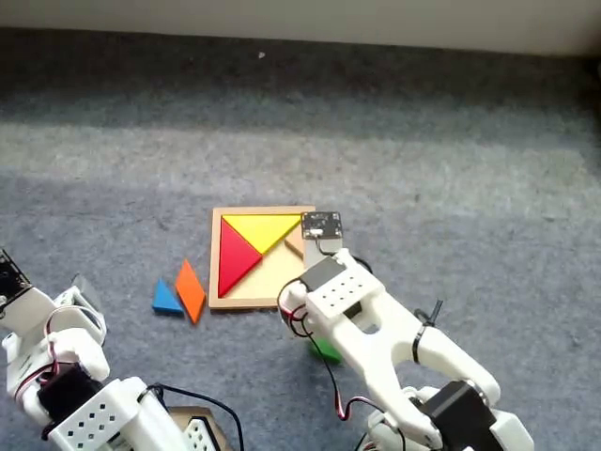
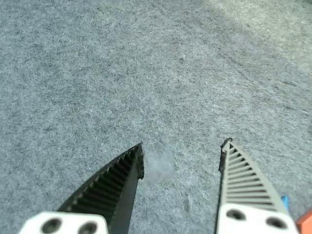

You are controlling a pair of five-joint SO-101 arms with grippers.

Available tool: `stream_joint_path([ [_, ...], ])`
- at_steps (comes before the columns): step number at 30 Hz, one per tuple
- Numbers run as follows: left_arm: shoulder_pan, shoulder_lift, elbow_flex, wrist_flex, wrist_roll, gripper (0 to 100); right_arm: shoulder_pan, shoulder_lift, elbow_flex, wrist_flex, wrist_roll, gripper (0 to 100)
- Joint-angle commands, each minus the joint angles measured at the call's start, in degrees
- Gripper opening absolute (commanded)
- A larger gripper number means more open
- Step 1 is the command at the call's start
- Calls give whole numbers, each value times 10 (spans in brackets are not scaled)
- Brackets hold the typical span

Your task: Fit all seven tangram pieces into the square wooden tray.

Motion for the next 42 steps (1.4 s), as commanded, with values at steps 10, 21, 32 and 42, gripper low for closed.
stream_joint_path([
  [10,9,-5,-2,-6,-5,252,30,3,-16,-5,27,159],
  [21,9,-5,-2,-6,-5,252,70,6,48,-10,91,159],
  [32,9,-5,-2,-6,-5,252,158,7,48,-7,156,161],
  [42,9,-5,-2,-6,-5,252,83,7,49,-9,118,183],
])
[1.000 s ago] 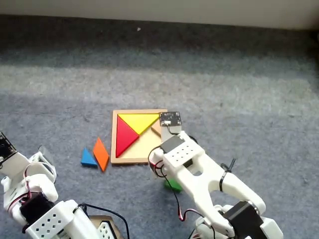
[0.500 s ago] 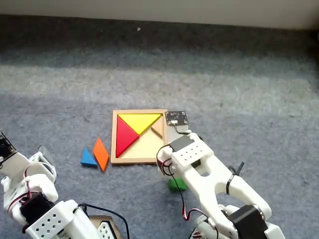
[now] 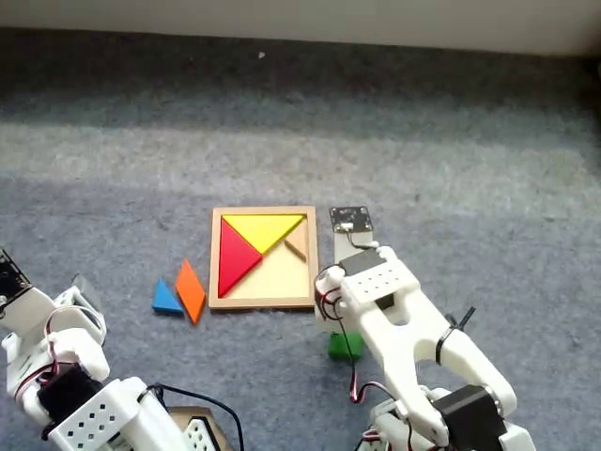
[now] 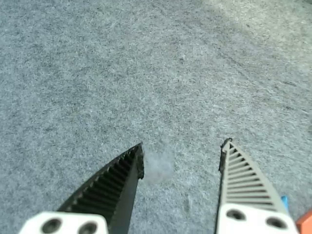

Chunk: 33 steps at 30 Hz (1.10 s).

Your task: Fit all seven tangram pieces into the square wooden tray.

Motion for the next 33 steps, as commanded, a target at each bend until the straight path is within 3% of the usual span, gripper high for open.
stream_joint_path([
  [1,9,-5,-2,-6,-5,252,-50,11,5,-1,-35,213],
  [8,9,-5,-2,-6,-5,252,-65,12,7,0,-82,459],
  [16,9,-5,-2,-6,-5,252,-136,11,5,0,-98,461],
  [22,9,-5,-2,-6,-5,252,-140,11,3,0,-149,461],
  [26,9,-5,-2,-6,-5,252,-139,11,6,-3,-149,433],
  [33,9,-5,-2,-6,-5,252,-139,11,6,-3,-148,191],
])
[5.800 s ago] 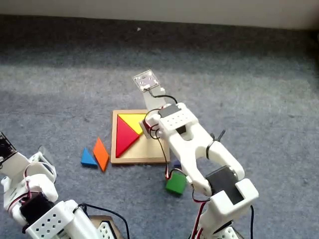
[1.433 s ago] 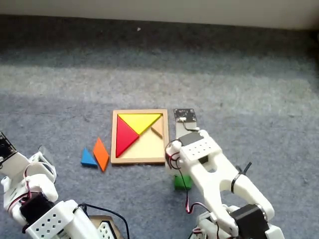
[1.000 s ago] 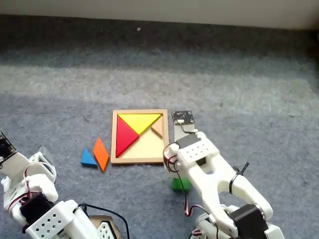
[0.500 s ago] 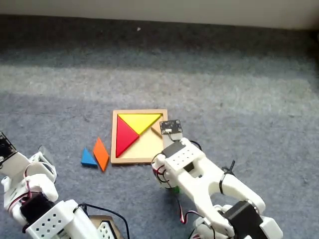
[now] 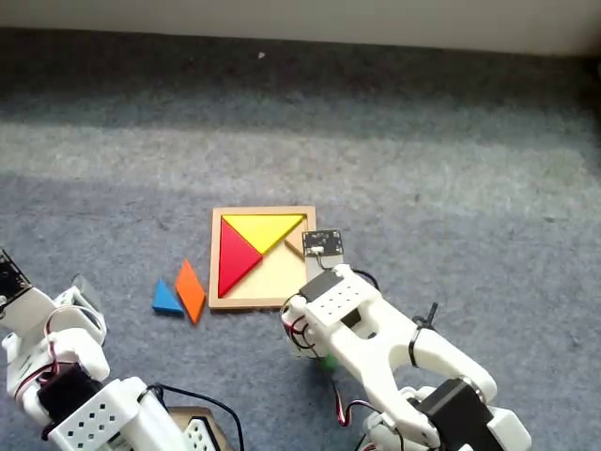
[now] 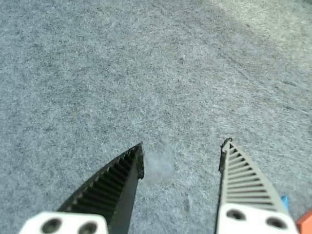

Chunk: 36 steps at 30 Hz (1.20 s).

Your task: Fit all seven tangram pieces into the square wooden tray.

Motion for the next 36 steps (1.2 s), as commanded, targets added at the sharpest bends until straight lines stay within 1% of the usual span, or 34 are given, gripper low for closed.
stream_joint_path([
  [1,9,-5,-2,-6,-5,252,-5,-2,-3,-3,-6,158],
  [4,9,-5,-2,-6,-5,252,-5,-5,-5,-3,7,60],
  [6,9,-5,-2,-6,-5,252,-5,-8,-7,0,55,0],
  [9,9,-5,-2,-6,-5,252,-4,-8,-7,1,111,5],
  [13,9,-5,-2,-6,-5,252,-4,-10,-15,0,139,4],
  [15,9,-5,-2,-6,-5,252,-4,-10,-46,1,146,4],
  [19,9,-5,-2,-6,-5,252,-4,-9,-120,39,178,4],
  [23,9,-5,-2,-6,-5,252,28,-3,-203,38,253,4],
  [26,9,-5,-2,-6,-5,252,60,-2,-245,-44,352,4],
  [29,9,-5,-2,-6,-5,252,70,9,-225,-131,476,4],
  [30,9,-5,-2,-6,-5,252,68,17,-217,-155,505,4],
  [32,9,-5,-2,-6,-5,252,59,36,-205,-189,527,4],
  [36,9,-5,-2,-6,-5,252,58,96,-204,-238,527,4],
])
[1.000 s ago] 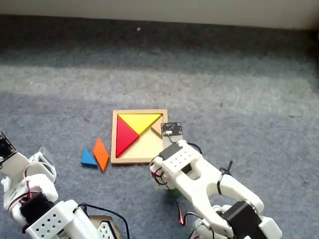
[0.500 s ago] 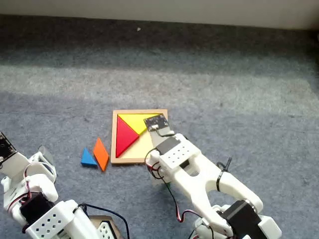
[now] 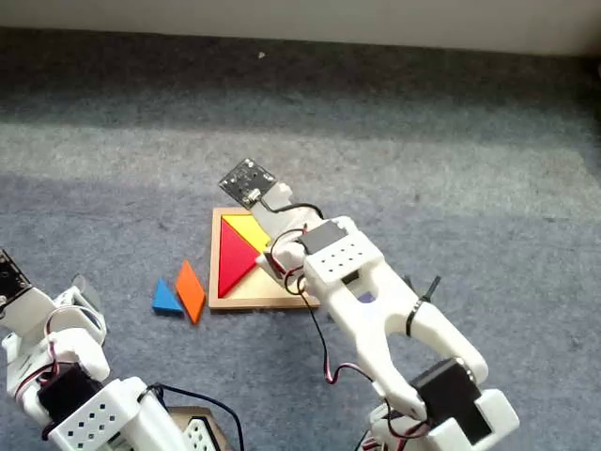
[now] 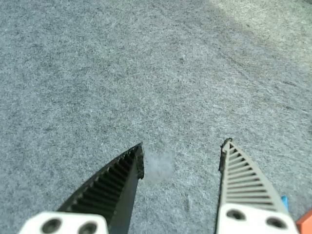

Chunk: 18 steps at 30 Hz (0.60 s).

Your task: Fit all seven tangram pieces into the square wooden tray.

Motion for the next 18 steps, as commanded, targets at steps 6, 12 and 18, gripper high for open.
stream_joint_path([
  [6,9,-5,-2,-7,-5,252,9,110,-5,-106,18,6],
  [12,9,-5,-2,-7,-5,252,10,82,-6,-68,18,152],
  [18,9,-5,-2,-7,-5,252,7,30,-5,-7,18,313],
])
